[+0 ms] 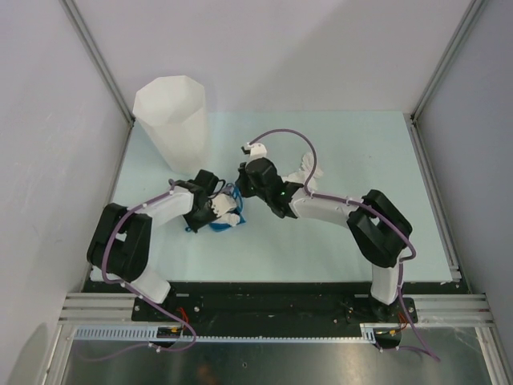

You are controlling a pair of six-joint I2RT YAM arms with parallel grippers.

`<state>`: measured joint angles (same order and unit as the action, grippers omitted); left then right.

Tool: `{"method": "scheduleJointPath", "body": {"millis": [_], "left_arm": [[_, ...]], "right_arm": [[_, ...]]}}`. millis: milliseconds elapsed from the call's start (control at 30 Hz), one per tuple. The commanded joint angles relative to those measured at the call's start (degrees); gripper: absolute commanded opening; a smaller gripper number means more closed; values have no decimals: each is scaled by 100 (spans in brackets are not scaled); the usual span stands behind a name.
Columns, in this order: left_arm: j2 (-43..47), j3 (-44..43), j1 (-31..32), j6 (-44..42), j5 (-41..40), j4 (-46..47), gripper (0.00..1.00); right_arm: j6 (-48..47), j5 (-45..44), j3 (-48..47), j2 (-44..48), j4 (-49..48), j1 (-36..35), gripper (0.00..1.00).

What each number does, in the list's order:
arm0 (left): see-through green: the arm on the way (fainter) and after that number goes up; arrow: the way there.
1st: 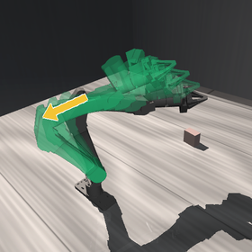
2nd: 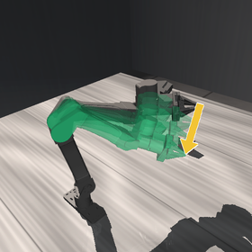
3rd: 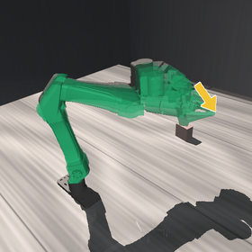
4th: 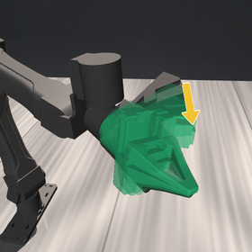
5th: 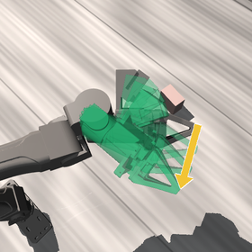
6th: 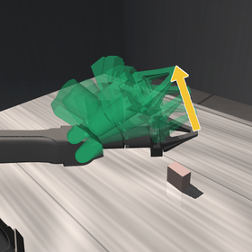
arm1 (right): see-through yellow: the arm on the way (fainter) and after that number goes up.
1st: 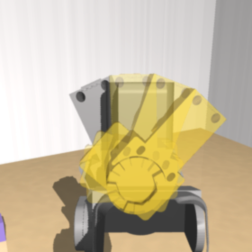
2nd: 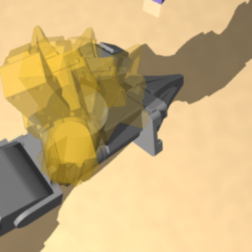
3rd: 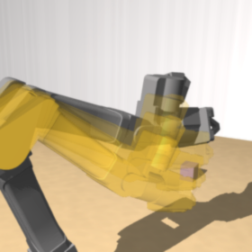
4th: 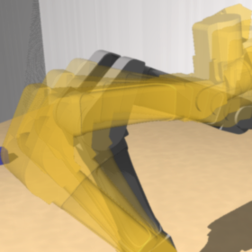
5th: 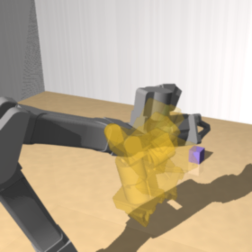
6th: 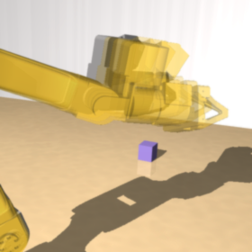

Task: Sweep away the paper scraps from the table

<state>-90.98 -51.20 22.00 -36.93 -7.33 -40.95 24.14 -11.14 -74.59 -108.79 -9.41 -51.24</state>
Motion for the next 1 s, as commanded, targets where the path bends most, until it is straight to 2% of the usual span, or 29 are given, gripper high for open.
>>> {"method": "scheduleJointPath", "body": {"millis": [0, 167, 300, 433, 633, 967], "left_arm": [[326, -258, -2, 308, 934, 70, 0], [633, -478, -29, 590, 1322, 61, 0], [906, -706, -29, 739, 1568, 52, 0], [1178, -1110, -29, 854, 1499, -27, 0], [1521, -1735, -46, 494, 743, -176, 0], [1197, -2947, -117, 695, 619, -458, 0]], "right_arm": [[-470, -966, -232, 691, 53, 36, 0], [-1367, -2295, -232, 1202, 343, 185, 0], [-2324, -3489, -223, 1650, 159, 273, 0], [-2065, -3256, -144, 2151, 412, 615, 0], [-1974, -3228, 260, 2556, 563, 783, 0], [-1825, -3272, 963, 2899, 589, 1002, 0]]}}
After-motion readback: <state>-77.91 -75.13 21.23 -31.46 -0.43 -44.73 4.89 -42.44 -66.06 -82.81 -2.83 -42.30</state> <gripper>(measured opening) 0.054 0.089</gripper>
